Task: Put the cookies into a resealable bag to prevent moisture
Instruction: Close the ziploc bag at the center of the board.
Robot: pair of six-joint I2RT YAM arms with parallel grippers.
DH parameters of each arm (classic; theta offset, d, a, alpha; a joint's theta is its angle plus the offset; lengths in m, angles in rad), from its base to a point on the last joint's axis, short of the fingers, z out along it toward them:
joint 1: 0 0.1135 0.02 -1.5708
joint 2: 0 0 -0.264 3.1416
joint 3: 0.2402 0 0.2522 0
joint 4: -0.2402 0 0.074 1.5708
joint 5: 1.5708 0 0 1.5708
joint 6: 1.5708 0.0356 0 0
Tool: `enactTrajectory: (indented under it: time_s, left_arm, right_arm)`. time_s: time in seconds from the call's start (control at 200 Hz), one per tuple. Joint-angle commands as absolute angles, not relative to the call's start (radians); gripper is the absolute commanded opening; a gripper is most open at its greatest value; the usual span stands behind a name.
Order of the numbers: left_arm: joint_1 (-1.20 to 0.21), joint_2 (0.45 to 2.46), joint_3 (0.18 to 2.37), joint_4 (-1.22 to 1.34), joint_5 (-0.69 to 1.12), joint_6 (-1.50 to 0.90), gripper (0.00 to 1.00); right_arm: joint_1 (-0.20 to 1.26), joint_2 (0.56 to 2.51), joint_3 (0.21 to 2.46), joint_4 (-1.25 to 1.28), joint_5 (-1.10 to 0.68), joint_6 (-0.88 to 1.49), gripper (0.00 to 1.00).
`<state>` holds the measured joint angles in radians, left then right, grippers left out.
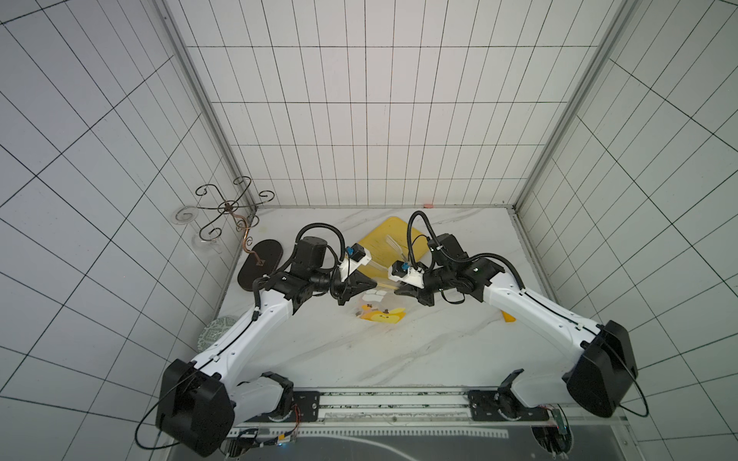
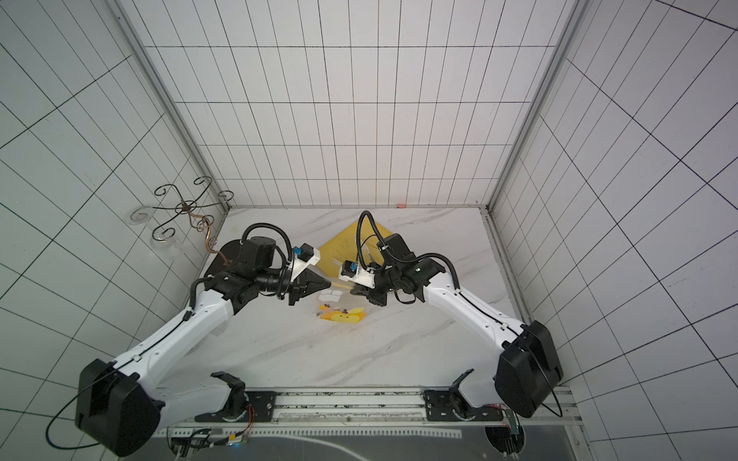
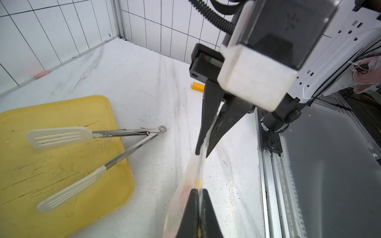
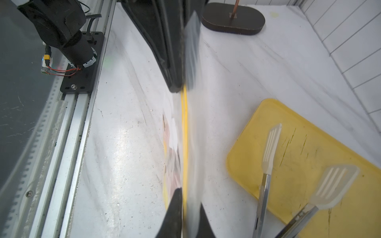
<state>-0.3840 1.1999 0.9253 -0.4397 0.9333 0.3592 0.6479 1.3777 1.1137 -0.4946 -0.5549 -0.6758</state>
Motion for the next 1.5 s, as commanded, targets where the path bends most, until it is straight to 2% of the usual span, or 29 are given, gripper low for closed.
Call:
enactTrajectory:
  time_s: [0.0,0.095,0.195,0.335,0.415,0.475,0.505,0.56,0.615,0.735,0.97,1.139,1.239,1.364,1.464,1.494]
  left_arm:
    - [-0.378,1.189,0.928,-0.461,0.925,0.389,0.0]
    - [-0.376,1.191,0.928,-0.469,0.92,0.394,0.0]
    - [-0.376,1.193,0.929,-0.469,0.919,0.394,0.0]
    - [-0.376,1.194,0.934,-0.469,0.924,0.391,0.0]
    - [-0.376,1.194,0.933,-0.472,0.925,0.39,0.0]
    - [-0.376,1.193,0.93,-0.47,0.93,0.39,0.0]
    - [-0.376,1.192,0.93,-0.469,0.93,0.388,0.0]
    - [-0.376,1.194,0.929,-0.471,0.93,0.388,0.0]
    - [-0.376,1.193,0.929,-0.47,0.929,0.391,0.0]
    - [-0.374,1.193,0.928,-0.481,0.913,0.397,0.0]
    - [-0.373,1.174,0.911,-0.484,0.896,0.399,0.0]
    - [-0.373,1.171,0.909,-0.485,0.89,0.399,0.0]
    - [-0.373,1.173,0.909,-0.48,0.9,0.391,0.0]
    - [-0.373,1.173,0.908,-0.481,0.891,0.391,0.0]
    - [-0.374,1.165,0.925,-0.508,0.85,0.408,0.36]
    - [-0.377,1.163,0.939,-0.53,0.834,0.422,0.44]
  right_arm:
    - [0.628,1.324,1.043,-0.535,-0.516,-0.675,0.13]
    - [0.603,1.307,1.04,-0.563,-0.532,-0.675,0.04]
    - [0.589,1.312,1.045,-0.598,-0.552,-0.679,0.0]
    - [0.589,1.307,1.014,-0.598,-0.516,-0.688,0.03]
    - [0.589,1.288,0.991,-0.588,-0.469,-0.693,0.16]
    - [0.585,1.275,0.98,-0.588,-0.429,-0.699,0.18]
    - [0.581,1.27,0.979,-0.588,-0.416,-0.698,0.15]
    - [0.567,1.27,0.991,-0.597,-0.424,-0.69,0.04]
    - [0.551,1.278,1.007,-0.611,-0.455,-0.681,0.0]
    - [0.548,1.285,1.01,-0.628,-0.446,-0.684,0.0]
    - [0.544,1.221,0.977,-0.609,-0.384,-0.682,0.13]
    - [0.542,1.234,0.962,-0.628,-0.385,-0.69,0.12]
    - [0.541,1.241,0.973,-0.625,-0.402,-0.69,0.02]
    - [0.542,1.274,1.015,-0.651,-0.438,-0.689,0.0]
    - [0.542,1.273,1.033,-0.66,-0.455,-0.684,0.0]
    - [0.542,1.272,1.038,-0.666,-0.455,-0.684,0.0]
